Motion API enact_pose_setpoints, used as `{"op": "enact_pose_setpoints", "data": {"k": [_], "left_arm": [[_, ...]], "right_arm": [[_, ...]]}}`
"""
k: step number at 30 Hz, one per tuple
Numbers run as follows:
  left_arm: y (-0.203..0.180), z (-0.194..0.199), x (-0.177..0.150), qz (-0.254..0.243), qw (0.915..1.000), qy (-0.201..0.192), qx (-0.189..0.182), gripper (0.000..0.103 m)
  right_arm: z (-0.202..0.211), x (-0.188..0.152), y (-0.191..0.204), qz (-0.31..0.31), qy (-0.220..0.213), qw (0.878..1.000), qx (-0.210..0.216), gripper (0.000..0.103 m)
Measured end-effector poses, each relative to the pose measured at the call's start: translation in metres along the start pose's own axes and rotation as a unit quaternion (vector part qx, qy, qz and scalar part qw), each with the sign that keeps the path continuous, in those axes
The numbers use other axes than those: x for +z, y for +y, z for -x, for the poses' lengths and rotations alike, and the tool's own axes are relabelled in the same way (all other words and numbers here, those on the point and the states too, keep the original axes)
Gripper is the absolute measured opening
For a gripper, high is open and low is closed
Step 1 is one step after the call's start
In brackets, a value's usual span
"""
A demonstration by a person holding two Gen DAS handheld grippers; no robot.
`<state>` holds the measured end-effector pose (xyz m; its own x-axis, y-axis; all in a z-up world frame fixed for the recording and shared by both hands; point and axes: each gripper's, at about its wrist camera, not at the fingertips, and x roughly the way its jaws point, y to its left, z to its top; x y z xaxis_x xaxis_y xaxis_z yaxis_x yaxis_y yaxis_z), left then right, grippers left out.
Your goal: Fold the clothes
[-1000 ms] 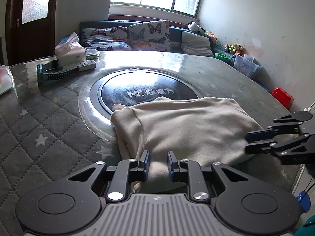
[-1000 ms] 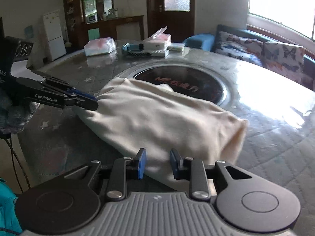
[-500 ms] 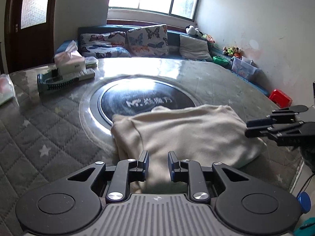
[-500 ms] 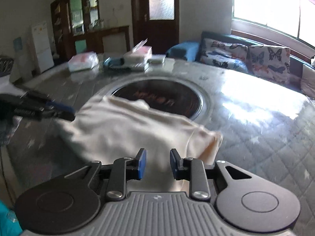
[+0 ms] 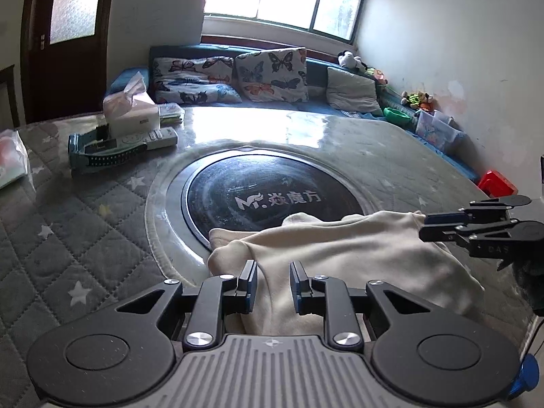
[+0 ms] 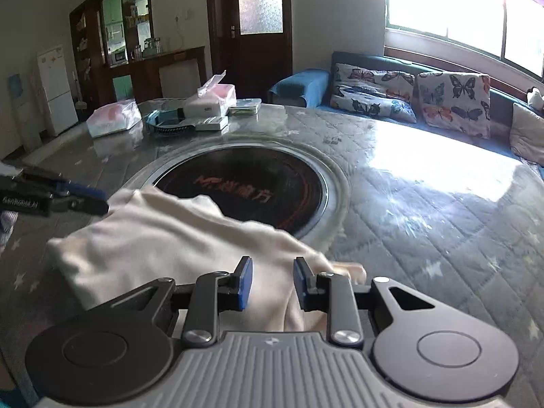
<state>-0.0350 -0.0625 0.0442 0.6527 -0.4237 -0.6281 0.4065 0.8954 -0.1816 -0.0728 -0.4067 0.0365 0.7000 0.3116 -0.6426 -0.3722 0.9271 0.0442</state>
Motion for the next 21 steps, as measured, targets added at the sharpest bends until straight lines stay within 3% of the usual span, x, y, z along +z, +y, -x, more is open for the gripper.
{"op": "enact_pose_setpoints", "data": {"k": [4,14,16,18,21], "left_arm": [[0.009,-0.010,-0.003,0.012,0.9998,0.013,0.010,0.023],[0.016,-0.017,-0.004,0.032,0.9993,0.015,0.014,0.023],[0.016,-0.018,-0.002,0.035,0.9992,0.016,0.016,0.028],[0.015,-0.018,0.000,0.038,0.9991,0.016,0.014,0.036],[0.010,-0.018,0.002,0.039,0.9990,0.017,0.016,0.044]], "right_arm": [[-0.021,-0.001,-0.009,-0.011,0.017,1.000,-0.006,0.026],[-0.021,-0.005,-0.015,-0.029,0.017,0.999,-0.015,0.026],[-0.020,-0.005,-0.013,-0.030,0.014,0.999,-0.016,0.027],[-0.017,-0.004,-0.010,-0.025,0.010,0.999,-0.019,0.037],[-0.013,-0.001,-0.005,-0.023,0.002,0.999,-0.022,0.043]]}}
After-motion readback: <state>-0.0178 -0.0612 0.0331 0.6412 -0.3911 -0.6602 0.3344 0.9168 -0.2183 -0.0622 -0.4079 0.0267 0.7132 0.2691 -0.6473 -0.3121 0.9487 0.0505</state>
